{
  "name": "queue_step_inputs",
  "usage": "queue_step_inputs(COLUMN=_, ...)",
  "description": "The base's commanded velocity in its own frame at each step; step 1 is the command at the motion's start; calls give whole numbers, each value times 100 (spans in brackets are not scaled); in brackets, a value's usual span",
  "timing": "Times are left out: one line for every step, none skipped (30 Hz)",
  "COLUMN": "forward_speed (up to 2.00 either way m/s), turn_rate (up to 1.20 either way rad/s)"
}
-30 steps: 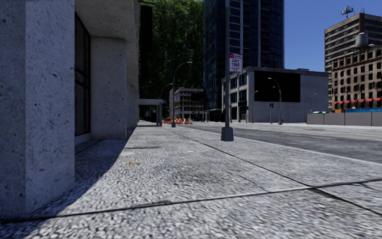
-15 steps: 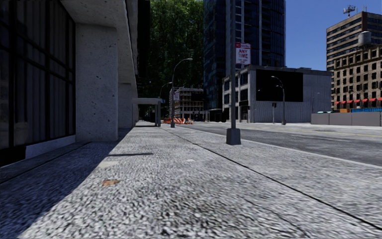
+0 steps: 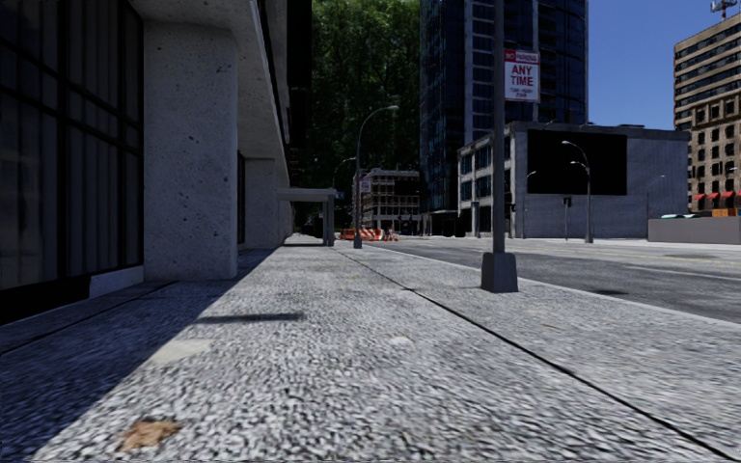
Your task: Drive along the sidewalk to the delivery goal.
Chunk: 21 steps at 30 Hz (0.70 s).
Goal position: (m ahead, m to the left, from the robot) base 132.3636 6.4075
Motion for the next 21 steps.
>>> queue_step_inputs(forward_speed=200, turn_rate=0)
queue_step_inputs(forward_speed=200, turn_rate=0)
queue_step_inputs(forward_speed=200, turn_rate=0)
queue_step_inputs(forward_speed=200, turn_rate=0)
queue_step_inputs(forward_speed=200, turn_rate=0)
queue_step_inputs(forward_speed=200, turn_rate=0)
queue_step_inputs(forward_speed=200, turn_rate=0)
queue_step_inputs(forward_speed=200, turn_rate=0)
queue_step_inputs(forward_speed=200, turn_rate=0)
queue_step_inputs(forward_speed=200, turn_rate=0)
queue_step_inputs(forward_speed=200, turn_rate=0)
queue_step_inputs(forward_speed=200, turn_rate=0)
queue_step_inputs(forward_speed=200, turn_rate=0)
queue_step_inputs(forward_speed=200, turn_rate=0)
queue_step_inputs(forward_speed=200, turn_rate=4)
queue_step_inputs(forward_speed=200, turn_rate=57)
queue_step_inputs(forward_speed=200, turn_rate=77)
queue_step_inputs(forward_speed=200, turn_rate=89)
queue_step_inputs(forward_speed=200, turn_rate=93)
queue_step_inputs(forward_speed=200, turn_rate=95)
queue_step_inputs(forward_speed=200, turn_rate=95)
